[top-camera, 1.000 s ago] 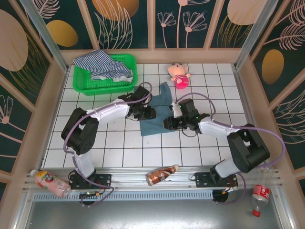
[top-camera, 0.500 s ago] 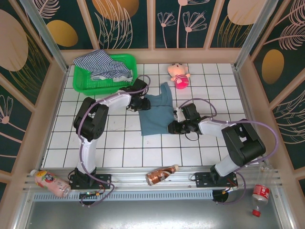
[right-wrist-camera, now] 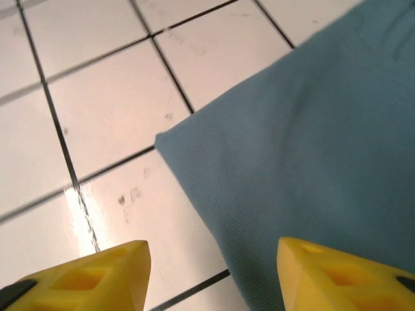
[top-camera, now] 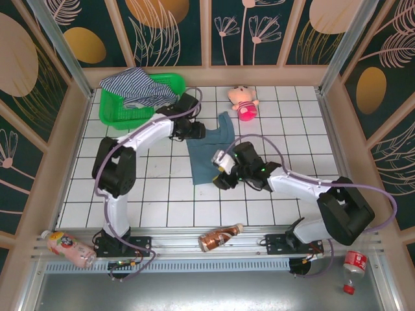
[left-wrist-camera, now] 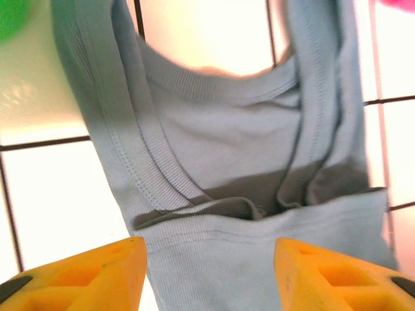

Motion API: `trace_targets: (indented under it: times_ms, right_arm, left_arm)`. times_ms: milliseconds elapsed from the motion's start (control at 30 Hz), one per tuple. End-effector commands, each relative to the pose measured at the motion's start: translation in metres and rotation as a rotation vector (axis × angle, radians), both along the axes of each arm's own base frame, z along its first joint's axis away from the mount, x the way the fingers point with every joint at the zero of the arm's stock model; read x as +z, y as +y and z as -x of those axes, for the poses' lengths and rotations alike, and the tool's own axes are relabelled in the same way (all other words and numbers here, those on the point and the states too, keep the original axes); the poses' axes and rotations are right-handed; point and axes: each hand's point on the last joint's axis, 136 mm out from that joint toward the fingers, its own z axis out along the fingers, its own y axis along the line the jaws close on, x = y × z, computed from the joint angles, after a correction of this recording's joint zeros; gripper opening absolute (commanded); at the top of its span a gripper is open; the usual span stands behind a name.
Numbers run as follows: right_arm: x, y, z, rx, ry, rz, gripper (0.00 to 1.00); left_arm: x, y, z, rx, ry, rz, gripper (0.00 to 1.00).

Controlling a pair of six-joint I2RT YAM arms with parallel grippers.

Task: Fold and stack the tank tops

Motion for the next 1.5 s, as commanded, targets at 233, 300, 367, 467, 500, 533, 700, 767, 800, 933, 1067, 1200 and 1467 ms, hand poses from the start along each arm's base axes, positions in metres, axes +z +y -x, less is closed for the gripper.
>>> trace_targets:
  times_ms: [233,300,367,467,500,533,700,767,800,933,1067,1200,1467]
  right_arm:
    - [-0.046,0.004,-0.02,0.241,-0.269,0.249,0.57]
    - [-0.052,0.008,-0.019,0.26,-0.253,0.255,0.56]
    - [-0.058,0.011,-0.021,0.264,-0.254,0.275,0.55]
    - [-0.063,0.012,-0.029,0.249,-0.248,0.303,0.49]
    - [-0.062,0.012,-0.032,0.242,-0.245,0.308,0.46]
    - [-0.063,0.013,-0.033,0.243,-0.241,0.312,0.41]
    - [-0.072,0.009,-0.031,0.254,-0.189,0.352,0.29]
    - [-0.072,0.007,-0.028,0.249,-0.156,0.359,0.22]
    - [-0.07,0.008,-0.024,0.247,-0.137,0.35,0.18]
    - [-0.055,0.01,-0.006,0.236,-0.066,0.311,0.09]
    - [-0.038,0.002,0.025,0.239,0.061,0.274,0.04]
    - [-0.014,-0.007,0.06,0.251,0.207,0.242,0.03]
    - [0.024,-0.02,0.111,0.323,0.464,0.233,0.02]
  left_arm:
    - [0.028,0.048,0.032,0.039,0.005,-0.045,0.63]
    - [0.026,0.054,0.038,0.043,0.014,-0.054,0.63]
    - [0.022,0.06,0.043,0.05,0.023,-0.057,0.63]
    - [0.025,0.066,0.05,0.061,0.015,-0.037,0.63]
    - [0.022,0.068,0.052,0.062,0.021,-0.037,0.64]
    - [0.02,0.069,0.055,0.061,0.025,-0.038,0.64]
    - [0.013,0.072,0.066,0.051,0.048,-0.04,0.64]
    - [0.013,0.074,0.069,0.05,0.046,-0.043,0.64]
    - [0.013,0.076,0.07,0.052,0.045,-0.044,0.64]
    - [0.012,0.076,0.073,0.044,0.047,-0.046,0.64]
    - [0.013,0.077,0.073,0.039,0.043,-0.048,0.64]
    - [0.012,0.073,0.073,0.03,0.043,-0.032,0.64]
    - [-0.013,0.049,0.071,-0.016,0.091,0.07,0.64]
